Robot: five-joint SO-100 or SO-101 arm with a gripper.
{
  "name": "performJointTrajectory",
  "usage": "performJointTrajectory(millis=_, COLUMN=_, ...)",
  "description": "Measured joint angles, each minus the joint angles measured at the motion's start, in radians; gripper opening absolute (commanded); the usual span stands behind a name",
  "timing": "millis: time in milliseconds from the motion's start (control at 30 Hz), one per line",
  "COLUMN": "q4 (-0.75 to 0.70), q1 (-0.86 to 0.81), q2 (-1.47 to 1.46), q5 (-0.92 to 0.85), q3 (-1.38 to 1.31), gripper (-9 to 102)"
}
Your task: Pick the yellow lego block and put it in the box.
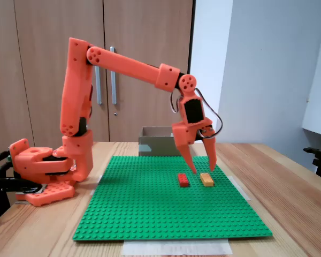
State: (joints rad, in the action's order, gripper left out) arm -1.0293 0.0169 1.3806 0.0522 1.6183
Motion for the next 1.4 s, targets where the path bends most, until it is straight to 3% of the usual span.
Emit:
performJointTrajectory(millis=800, q4=-0.006, q1=0.000, q2=-0.170, q5=-0.018, q3=-0.137, gripper=16)
performJointTrajectory(millis=1400, q4=-0.018, q1=0.000, q2=-0.175, q5=-0.028, q3=-0.143, gripper=9)
